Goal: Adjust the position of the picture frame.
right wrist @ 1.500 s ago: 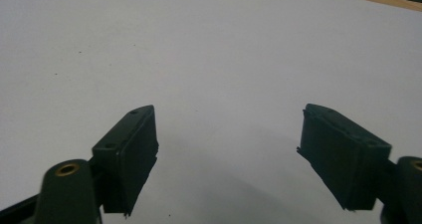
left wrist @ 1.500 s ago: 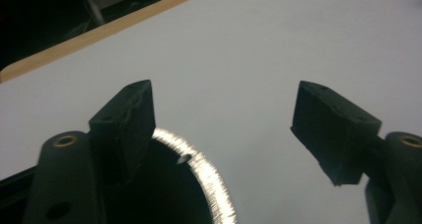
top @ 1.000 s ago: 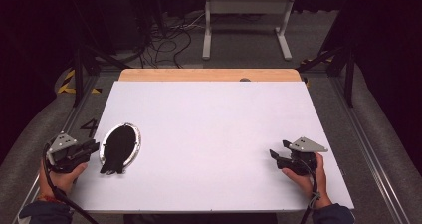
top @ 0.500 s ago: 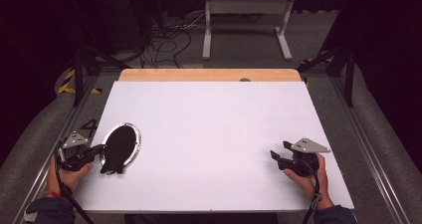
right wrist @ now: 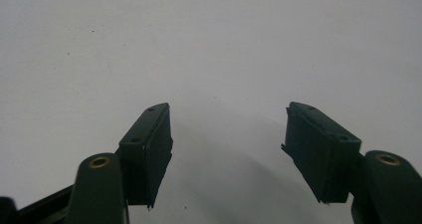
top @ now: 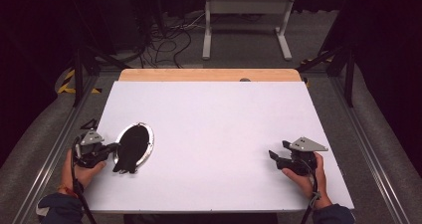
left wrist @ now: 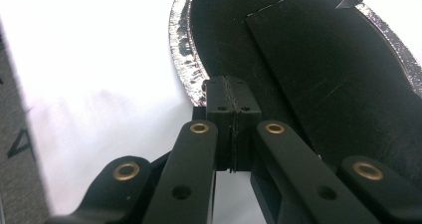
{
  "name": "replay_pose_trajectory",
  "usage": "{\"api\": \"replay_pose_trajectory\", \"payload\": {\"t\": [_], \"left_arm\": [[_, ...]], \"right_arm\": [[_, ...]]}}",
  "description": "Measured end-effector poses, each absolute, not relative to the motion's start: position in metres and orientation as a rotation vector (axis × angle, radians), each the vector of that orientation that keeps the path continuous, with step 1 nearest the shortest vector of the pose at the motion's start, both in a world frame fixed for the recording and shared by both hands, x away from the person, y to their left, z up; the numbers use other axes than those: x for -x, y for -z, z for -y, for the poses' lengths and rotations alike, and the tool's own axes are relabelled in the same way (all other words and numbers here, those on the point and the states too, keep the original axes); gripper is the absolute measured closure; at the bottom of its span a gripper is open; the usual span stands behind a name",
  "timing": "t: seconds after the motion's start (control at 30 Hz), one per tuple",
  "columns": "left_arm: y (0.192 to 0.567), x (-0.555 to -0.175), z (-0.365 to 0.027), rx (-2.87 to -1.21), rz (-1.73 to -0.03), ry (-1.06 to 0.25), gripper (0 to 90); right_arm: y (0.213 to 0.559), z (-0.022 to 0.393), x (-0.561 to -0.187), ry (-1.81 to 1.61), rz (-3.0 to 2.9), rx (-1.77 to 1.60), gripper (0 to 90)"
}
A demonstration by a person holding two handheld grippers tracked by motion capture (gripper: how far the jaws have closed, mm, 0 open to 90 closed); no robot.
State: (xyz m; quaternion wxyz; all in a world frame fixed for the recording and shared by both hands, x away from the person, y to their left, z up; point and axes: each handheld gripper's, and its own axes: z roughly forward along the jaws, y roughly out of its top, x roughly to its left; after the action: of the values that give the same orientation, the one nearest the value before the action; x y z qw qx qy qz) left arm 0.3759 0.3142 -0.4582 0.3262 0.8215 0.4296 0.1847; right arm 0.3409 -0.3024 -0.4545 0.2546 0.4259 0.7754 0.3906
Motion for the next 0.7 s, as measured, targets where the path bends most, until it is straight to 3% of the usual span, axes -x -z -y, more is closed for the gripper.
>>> {"api": "replay_pose_trajectory", "payload": {"t": [0.7], "left_arm": [[0.456,-0.385,-0.269,-2.231,-0.999,-0.456,89.9]], "right_arm": [[0.454,0.302,-0.342,-1.066,-2.111,-1.171,32.5]]}}
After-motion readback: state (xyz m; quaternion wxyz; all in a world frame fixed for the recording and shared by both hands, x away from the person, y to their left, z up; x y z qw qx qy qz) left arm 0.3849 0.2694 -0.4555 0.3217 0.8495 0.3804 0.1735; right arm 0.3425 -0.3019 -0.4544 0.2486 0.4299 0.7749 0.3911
